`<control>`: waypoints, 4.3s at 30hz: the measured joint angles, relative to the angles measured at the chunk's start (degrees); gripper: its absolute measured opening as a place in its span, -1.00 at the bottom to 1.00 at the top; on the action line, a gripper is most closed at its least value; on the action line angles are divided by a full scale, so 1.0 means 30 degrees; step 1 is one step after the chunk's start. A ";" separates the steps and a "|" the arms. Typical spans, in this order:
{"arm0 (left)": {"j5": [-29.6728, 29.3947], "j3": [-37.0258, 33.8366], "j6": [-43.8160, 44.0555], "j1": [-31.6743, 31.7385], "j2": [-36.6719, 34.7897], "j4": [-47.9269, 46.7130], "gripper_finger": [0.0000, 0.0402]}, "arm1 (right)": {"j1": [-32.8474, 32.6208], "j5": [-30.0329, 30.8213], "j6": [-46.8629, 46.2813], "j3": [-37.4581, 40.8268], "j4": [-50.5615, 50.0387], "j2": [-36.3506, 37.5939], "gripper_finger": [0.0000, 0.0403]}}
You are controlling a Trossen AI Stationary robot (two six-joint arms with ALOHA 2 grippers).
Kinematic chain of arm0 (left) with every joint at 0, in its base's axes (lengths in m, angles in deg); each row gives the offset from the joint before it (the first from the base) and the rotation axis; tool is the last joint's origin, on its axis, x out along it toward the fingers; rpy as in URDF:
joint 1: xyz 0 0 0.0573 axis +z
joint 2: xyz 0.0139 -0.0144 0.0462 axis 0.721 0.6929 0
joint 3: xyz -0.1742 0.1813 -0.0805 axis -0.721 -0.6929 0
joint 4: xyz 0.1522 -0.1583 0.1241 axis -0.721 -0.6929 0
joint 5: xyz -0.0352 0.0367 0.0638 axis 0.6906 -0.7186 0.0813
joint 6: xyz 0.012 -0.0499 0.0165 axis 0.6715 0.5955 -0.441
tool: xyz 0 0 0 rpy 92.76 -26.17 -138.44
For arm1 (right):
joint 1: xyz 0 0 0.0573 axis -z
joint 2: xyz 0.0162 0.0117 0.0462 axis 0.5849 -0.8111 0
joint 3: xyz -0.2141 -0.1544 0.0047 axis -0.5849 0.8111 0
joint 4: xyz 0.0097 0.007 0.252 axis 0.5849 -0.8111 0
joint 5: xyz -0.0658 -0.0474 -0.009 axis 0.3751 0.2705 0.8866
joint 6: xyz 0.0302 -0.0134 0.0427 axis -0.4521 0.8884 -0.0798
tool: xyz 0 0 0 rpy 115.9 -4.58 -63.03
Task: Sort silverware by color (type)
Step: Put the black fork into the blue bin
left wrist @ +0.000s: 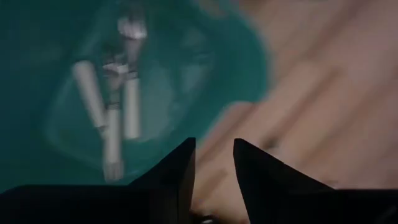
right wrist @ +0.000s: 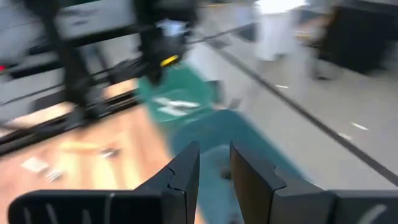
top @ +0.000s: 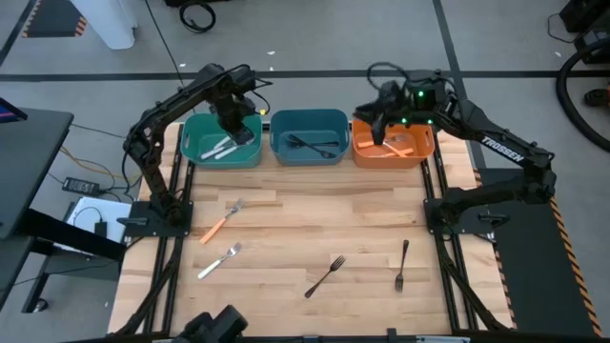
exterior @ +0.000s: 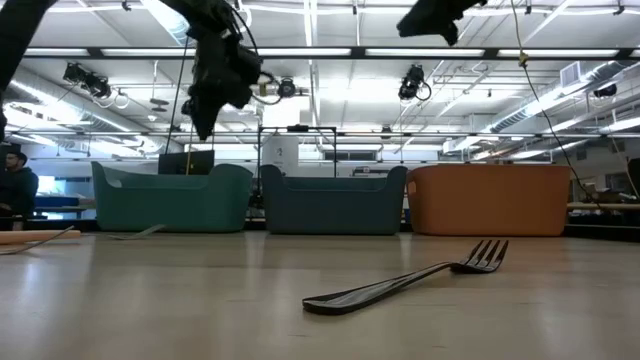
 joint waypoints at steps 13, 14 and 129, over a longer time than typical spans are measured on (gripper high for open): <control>0.1494 0.0002 0.0886 -0.3541 -0.3523 -0.0150 -0.41 | -0.4673 -0.1299 -0.2907 0.0007 -0.1681 -0.2132 -0.52; 0.1496 0.0003 0.0955 -0.3933 -0.3726 -0.0146 -0.41 | -0.4953 -0.1258 -0.3620 0.0007 -0.2378 -0.2113 -0.52; 0.1339 0.0007 -0.1277 -0.7925 -0.4589 0.0882 -0.41 | -2.2961 0.4590 -4.3007 0.8738 -0.6808 -0.7008 -0.99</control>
